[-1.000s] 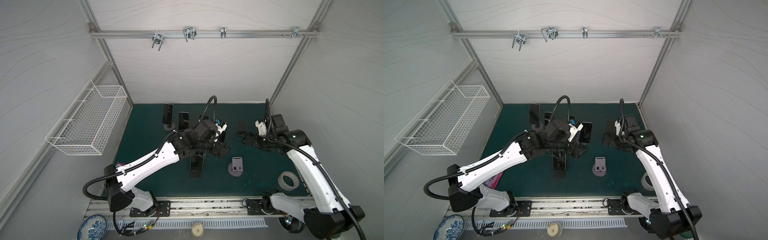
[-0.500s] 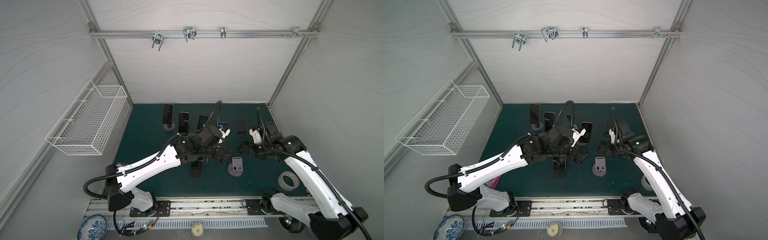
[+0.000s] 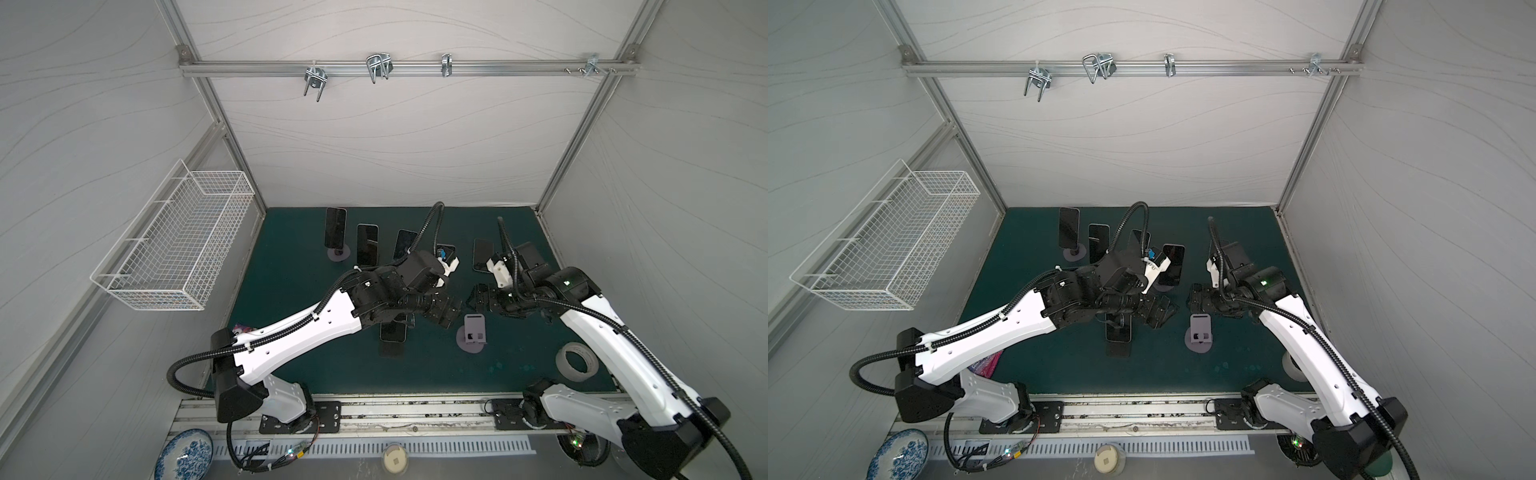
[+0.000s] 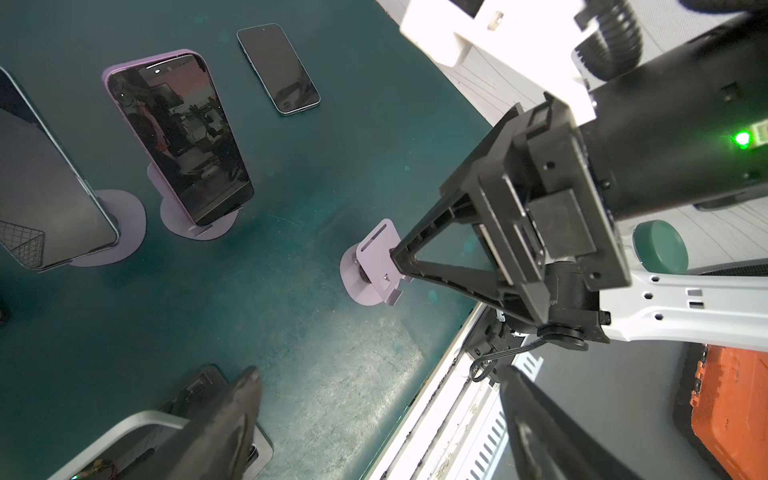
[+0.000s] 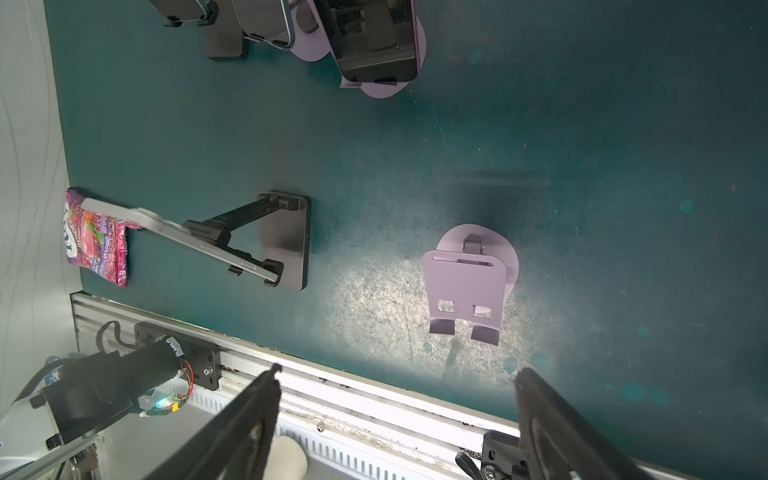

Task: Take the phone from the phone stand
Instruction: 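Move the right gripper back toward the empty lilac stand, then lower the open right gripper over the empty lilac stand's upright plate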

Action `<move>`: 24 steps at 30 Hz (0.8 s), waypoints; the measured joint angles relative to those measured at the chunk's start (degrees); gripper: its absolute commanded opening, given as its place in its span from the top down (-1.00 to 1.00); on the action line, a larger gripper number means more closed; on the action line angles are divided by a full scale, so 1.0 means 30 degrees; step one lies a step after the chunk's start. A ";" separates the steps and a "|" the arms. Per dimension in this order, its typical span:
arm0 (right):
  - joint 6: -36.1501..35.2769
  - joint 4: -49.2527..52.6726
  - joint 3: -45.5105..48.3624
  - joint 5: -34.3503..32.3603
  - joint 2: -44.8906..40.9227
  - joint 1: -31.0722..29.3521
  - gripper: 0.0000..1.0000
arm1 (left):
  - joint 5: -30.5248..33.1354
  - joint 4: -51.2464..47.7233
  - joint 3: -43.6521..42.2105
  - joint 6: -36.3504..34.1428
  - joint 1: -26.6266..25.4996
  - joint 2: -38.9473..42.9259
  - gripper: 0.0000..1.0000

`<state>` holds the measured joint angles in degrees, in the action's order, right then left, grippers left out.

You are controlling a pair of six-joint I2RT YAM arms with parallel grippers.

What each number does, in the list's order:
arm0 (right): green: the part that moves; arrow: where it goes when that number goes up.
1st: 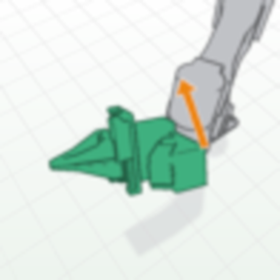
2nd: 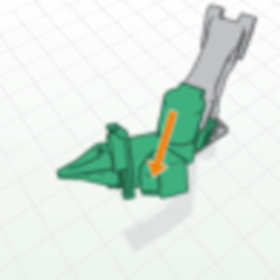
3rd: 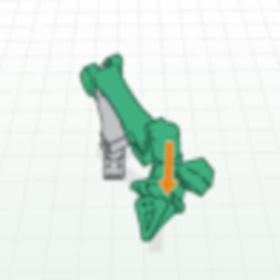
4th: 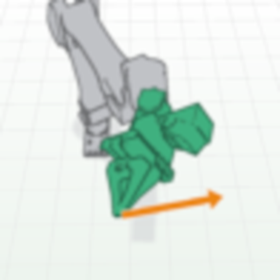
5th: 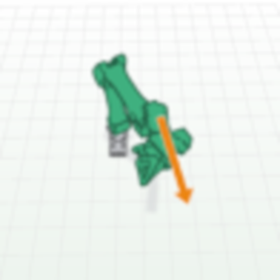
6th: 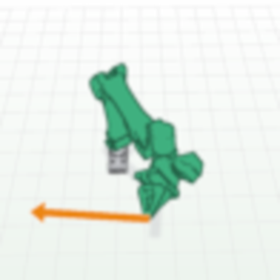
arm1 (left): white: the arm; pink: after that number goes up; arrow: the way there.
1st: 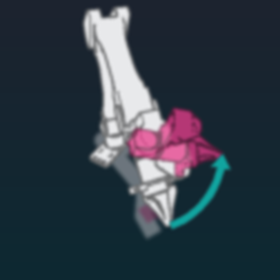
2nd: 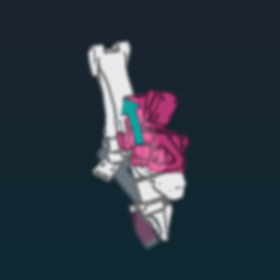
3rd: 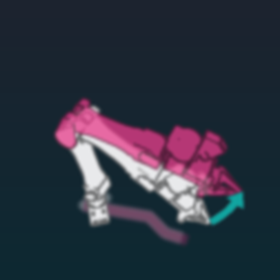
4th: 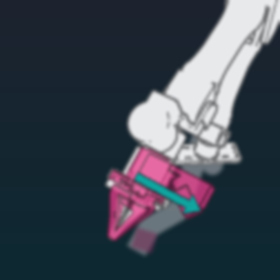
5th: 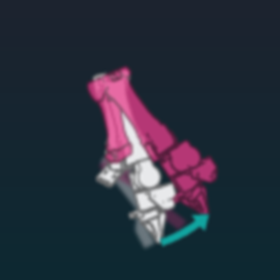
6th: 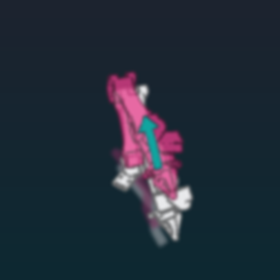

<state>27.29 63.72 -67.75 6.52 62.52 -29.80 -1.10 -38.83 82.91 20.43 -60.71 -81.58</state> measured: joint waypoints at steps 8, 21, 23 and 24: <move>-0.0007 0.0029 0.0073 -0.0080 0.0627 -0.0372 -0.77 | -0.0007 -0.0080 -0.0350 0.0437 0.0000 0.0000 -0.80; 0.0051 0.0051 0.0131 -0.1173 0.1683 -0.1668 -0.76 | -0.0007 -0.0554 -0.0670 0.0437 0.0000 0.0197 -0.81; 0.0102 0.0051 0.0291 -0.1326 0.1749 -0.1807 -0.76 | -0.0007 -0.0568 -0.0911 0.0430 0.0000 0.0393 -0.81; 0.0124 0.0044 0.0393 -0.1421 0.1770 -0.1872 -0.75 | -0.0007 -0.0568 -0.1056 0.0430 0.0000 0.0517 -0.81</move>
<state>27.66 63.86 -66.57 2.26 67.83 -35.42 -1.13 -40.53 79.75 21.71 -60.71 -80.03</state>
